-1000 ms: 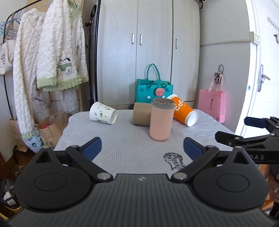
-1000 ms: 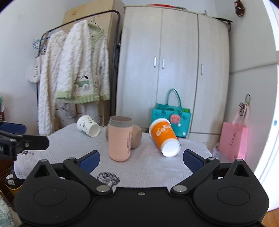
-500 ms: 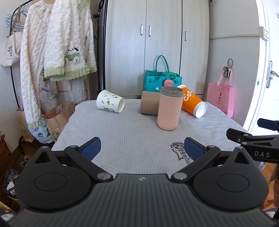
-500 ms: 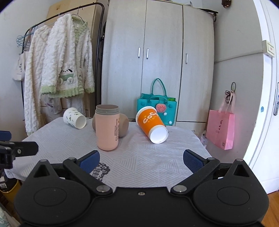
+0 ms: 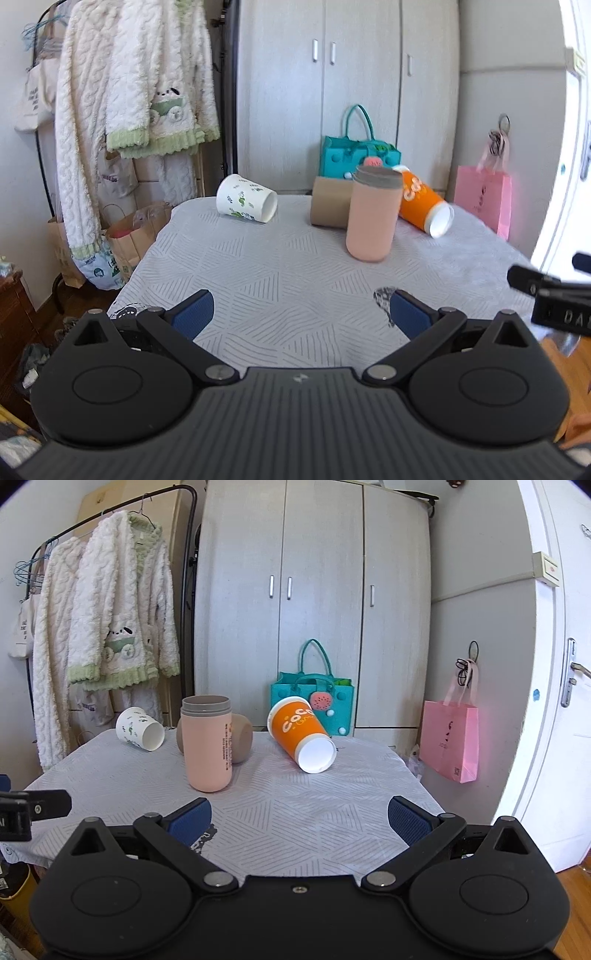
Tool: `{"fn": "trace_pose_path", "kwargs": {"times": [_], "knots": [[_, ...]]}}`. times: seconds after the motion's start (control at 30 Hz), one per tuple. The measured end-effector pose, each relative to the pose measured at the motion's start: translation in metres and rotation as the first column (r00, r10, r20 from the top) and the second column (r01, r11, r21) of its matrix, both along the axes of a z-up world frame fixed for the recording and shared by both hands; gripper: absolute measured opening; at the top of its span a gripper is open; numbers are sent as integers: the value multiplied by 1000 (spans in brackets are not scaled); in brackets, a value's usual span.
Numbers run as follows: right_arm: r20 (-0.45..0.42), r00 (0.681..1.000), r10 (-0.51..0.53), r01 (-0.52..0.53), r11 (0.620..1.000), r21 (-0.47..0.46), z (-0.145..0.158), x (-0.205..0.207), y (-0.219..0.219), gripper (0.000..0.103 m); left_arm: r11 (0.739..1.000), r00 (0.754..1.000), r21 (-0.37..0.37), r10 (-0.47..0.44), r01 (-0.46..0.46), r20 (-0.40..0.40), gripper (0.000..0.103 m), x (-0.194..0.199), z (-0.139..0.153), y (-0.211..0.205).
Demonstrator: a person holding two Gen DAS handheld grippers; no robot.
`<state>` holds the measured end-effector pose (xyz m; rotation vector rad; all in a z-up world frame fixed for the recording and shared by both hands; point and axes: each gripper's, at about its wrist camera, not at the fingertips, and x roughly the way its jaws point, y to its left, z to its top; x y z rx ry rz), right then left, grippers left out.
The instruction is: Flip cup upright
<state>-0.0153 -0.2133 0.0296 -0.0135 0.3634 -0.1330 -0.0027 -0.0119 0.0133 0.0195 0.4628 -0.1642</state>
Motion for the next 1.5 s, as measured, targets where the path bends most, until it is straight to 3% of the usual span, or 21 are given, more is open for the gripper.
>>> {"fn": "trace_pose_path", "kwargs": {"times": [0.3, 0.77, 1.5], "knots": [[1, 1000, -19, 19, 1000, 20, -3, -3, -4, 103, 997, 999, 72, 33, -33, 6, 103, -1, -3, -5], [4, 999, -33, 32, 999, 36, -5, -3, -4, 103, 999, 999, 24, 37, -37, 5, 103, -1, -2, 1], [7, 1000, -30, 30, 999, 29, -3, -7, -3, 103, 991, 993, 65, 116, -117, 31, 103, 1, -3, 3]]}}
